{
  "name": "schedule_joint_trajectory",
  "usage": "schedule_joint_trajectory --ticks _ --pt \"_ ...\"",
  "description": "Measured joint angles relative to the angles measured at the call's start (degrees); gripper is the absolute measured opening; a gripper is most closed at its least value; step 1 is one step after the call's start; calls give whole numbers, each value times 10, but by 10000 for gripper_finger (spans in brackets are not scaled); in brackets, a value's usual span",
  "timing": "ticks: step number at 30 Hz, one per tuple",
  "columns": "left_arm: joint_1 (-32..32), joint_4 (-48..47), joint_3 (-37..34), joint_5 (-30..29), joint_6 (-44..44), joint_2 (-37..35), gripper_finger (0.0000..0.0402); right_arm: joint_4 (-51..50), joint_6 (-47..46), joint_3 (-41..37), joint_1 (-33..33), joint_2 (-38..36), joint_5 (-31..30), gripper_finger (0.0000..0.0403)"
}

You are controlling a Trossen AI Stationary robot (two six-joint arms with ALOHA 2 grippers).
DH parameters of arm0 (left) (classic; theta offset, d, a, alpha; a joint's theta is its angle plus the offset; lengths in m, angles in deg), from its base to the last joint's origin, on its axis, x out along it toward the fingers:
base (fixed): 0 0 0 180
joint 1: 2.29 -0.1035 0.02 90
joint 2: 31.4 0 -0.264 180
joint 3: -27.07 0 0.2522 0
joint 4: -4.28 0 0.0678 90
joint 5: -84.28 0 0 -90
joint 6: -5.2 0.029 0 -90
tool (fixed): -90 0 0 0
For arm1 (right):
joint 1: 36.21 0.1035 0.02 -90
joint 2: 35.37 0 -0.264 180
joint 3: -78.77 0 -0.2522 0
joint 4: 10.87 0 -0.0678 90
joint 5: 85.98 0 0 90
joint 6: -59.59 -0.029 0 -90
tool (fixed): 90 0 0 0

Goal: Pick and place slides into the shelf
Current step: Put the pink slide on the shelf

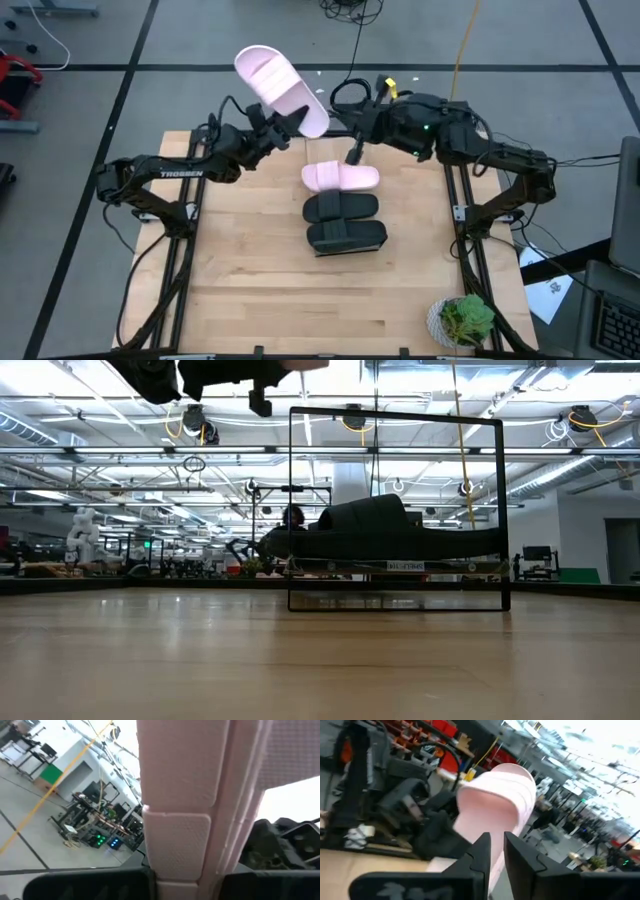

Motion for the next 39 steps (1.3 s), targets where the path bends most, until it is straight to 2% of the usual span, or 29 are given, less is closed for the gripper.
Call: schedule_joint_trajectory --ticks 4,8,15,22,24,30,34,36,39 --pt "17 1 0 -4 -4 1 50 83 31 -41 -4 -1 -1 50" --pt "29 5 0 -9 -5 1 50 155 45 -68 -5 0 -1 72" --pt "37 4 0 -22 -2 1 50 167 35 -80 -5 -1 -2 127" --pt "30 70 0 -30 26 1 50 102 -55 -83 -4 0 -15 167" --pt "23 70 1 -31 33 0 50 107 -51 -83 -4 0 -33 174" --pt "2 72 1 -34 37 1 50 109 -87 -83 -9 -5 -32 187" --pt "-3 121 1 -33 63 1 50 112 -141 -83 -29 -6 -31 191" --pt "-3 138 1 -32 80 0 50 118 -177 -83 -42 -6 -18 192" --pt "-3 142 1 -30 97 1 50 148 -247 -83 -65 -5 42 195"
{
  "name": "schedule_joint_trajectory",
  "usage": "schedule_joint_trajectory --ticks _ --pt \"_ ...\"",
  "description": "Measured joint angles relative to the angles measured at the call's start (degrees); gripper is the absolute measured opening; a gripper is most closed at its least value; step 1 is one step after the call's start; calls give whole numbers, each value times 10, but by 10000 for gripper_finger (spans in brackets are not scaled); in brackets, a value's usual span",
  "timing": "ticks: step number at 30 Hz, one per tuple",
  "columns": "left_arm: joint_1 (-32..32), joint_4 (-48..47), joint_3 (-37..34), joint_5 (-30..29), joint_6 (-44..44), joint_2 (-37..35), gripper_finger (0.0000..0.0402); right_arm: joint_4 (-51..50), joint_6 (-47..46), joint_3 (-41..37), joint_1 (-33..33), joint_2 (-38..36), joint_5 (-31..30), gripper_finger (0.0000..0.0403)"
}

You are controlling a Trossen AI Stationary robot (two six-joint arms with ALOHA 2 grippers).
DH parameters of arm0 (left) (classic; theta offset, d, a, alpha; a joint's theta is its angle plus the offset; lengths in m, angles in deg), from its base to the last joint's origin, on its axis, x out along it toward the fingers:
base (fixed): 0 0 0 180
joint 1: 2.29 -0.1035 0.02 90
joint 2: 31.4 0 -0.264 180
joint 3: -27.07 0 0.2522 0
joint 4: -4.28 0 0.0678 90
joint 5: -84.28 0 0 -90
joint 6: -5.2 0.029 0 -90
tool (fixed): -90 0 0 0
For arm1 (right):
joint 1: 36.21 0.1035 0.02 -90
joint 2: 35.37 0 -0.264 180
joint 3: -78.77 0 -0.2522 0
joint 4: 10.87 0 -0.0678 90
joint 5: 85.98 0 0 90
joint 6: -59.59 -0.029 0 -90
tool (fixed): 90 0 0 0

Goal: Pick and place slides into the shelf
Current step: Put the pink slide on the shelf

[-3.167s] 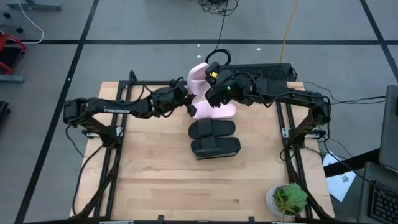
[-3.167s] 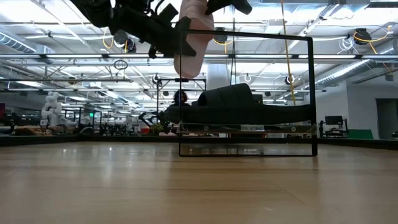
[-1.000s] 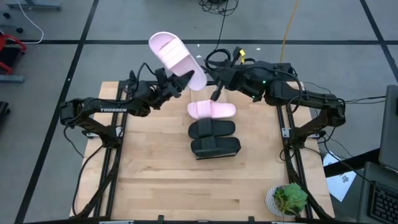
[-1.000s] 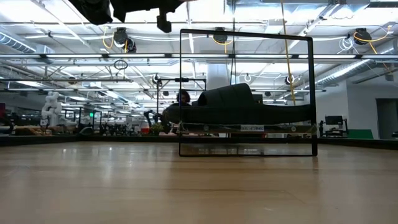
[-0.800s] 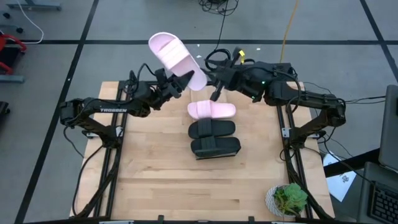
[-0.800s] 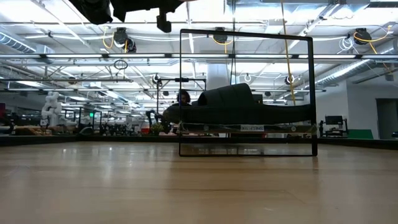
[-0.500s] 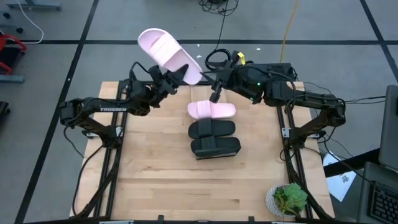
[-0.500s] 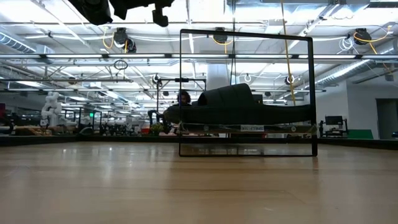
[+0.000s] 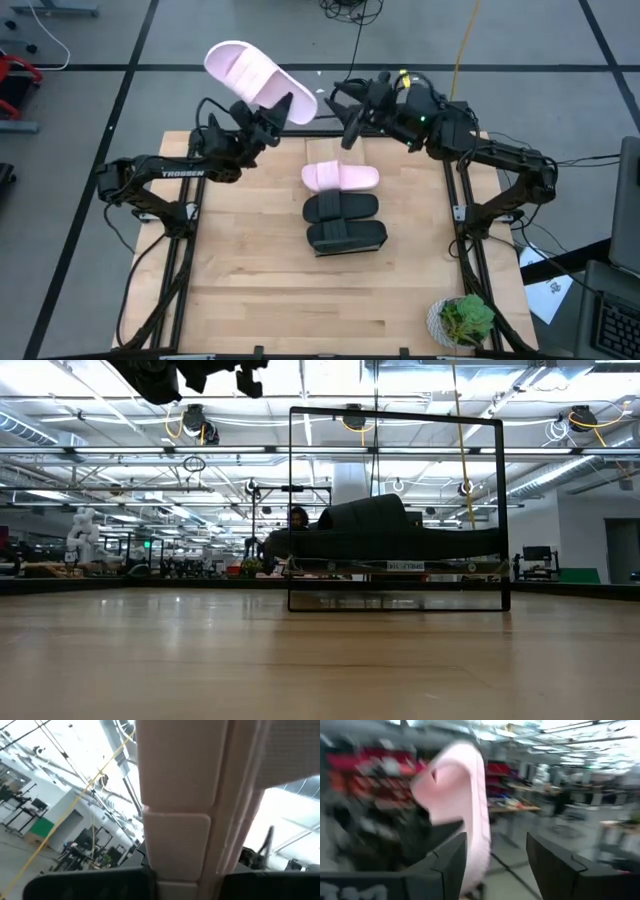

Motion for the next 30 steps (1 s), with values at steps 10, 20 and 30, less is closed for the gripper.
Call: schedule_joint_trajectory --ticks 10,20,30 --pt "-10 48 12 8 40 0 50 66 -197 0 -57 7 165 197" --pt "-17 -47 91 43 113 -1 50 146 -302 0 -64 51 231 197" --pt "-24 -82 108 37 140 -1 50 163 -314 0 -64 55 241 197"
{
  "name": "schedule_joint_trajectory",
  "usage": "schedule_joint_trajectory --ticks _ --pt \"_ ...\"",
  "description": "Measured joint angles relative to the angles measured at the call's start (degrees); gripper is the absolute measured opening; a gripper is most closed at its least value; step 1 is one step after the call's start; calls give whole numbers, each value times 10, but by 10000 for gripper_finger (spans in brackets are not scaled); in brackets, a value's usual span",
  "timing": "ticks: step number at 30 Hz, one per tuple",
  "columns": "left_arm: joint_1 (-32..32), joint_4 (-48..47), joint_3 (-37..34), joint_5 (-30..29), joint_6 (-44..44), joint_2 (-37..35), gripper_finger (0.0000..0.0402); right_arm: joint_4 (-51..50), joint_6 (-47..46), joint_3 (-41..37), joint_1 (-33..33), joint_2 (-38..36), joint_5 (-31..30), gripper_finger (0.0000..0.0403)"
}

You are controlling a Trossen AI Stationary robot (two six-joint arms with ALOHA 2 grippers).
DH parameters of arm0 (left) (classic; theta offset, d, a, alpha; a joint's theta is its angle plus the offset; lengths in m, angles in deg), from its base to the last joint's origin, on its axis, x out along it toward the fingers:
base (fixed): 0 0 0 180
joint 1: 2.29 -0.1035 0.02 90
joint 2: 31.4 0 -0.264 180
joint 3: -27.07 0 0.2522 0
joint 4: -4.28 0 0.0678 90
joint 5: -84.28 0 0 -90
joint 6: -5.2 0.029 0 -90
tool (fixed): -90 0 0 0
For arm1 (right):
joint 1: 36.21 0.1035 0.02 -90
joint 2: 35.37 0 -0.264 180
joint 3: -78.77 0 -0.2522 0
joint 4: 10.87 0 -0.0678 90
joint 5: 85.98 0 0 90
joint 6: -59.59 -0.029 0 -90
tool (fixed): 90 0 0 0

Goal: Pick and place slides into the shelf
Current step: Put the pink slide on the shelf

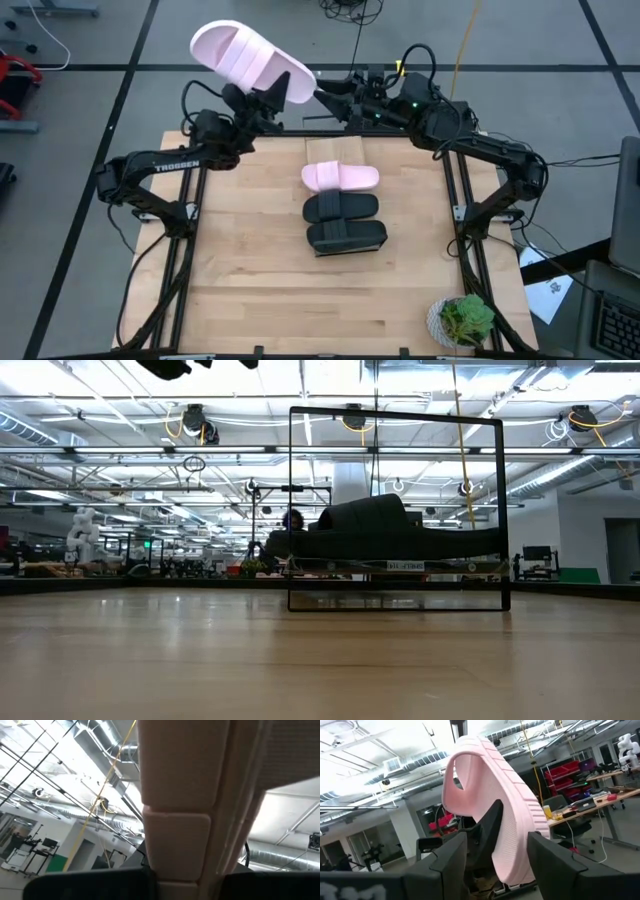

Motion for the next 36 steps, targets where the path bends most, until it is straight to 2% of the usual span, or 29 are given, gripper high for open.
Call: schedule_joint_trajectory --ticks 36 --pt "-8 -5 0 0 -10 1 50 3 -15 0 -31 29 1 197"
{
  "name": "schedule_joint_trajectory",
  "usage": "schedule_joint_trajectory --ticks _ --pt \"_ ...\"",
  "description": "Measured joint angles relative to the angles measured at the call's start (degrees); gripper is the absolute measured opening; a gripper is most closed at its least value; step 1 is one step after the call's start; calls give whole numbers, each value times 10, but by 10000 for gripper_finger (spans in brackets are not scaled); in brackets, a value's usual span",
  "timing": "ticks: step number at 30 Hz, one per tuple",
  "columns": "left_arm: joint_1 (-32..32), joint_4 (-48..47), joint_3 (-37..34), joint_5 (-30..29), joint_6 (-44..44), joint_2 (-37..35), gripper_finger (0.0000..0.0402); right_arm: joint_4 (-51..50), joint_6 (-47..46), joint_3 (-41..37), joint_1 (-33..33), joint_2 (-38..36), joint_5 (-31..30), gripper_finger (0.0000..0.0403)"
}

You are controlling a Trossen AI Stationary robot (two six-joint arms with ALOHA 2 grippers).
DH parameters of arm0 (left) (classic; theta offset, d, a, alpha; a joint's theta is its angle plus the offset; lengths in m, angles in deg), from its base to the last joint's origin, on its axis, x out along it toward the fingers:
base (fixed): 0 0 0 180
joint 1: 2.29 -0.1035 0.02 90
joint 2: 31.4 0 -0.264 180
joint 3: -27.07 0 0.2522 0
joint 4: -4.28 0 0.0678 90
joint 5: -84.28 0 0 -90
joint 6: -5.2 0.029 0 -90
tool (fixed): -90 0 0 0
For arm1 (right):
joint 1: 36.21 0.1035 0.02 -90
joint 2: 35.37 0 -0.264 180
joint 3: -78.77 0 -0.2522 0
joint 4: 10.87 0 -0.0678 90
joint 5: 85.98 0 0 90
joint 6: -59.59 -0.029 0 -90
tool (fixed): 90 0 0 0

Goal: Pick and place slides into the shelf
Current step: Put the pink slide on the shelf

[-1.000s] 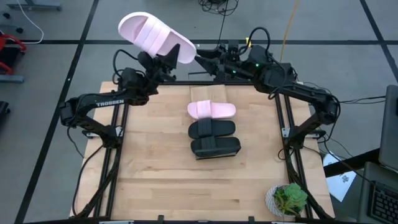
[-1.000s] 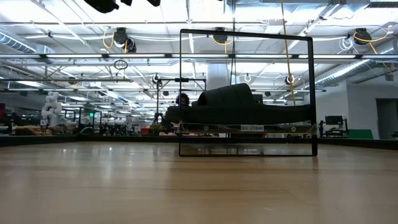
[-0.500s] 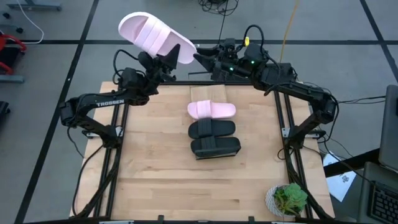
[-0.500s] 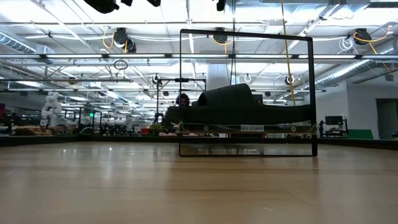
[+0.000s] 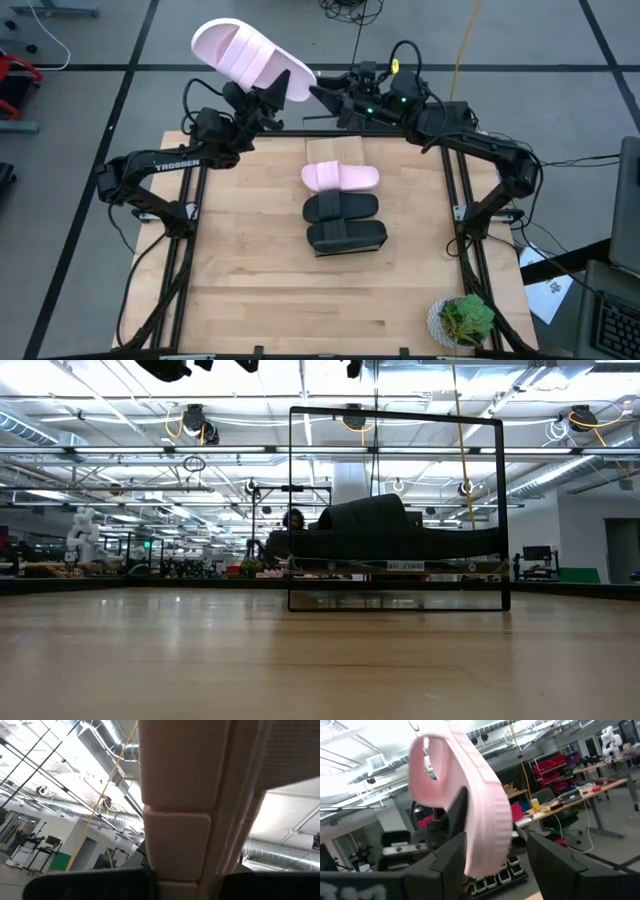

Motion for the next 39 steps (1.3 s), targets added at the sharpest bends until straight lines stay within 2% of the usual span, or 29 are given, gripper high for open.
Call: schedule_joint_trajectory --ticks 11,14,19,26,34,39 --pt "0 -25 0 5 -15 0 50 30 -10 0 0 20 1 187" --pt "0 -25 0 4 -15 0 50 31 -2 0 0 19 1 153" --pt "0 -31 0 4 -13 0 50 29 20 0 0 19 1 55" --pt "0 -35 0 4 -11 0 52 17 33 0 -5 18 2 51" --pt "0 -105 0 16 -25 0 175 -18 56 -1 -32 -4 9 51" --pt "0 -186 0 49 -68 0 217 -28 65 -1 -60 -32 -4 51"
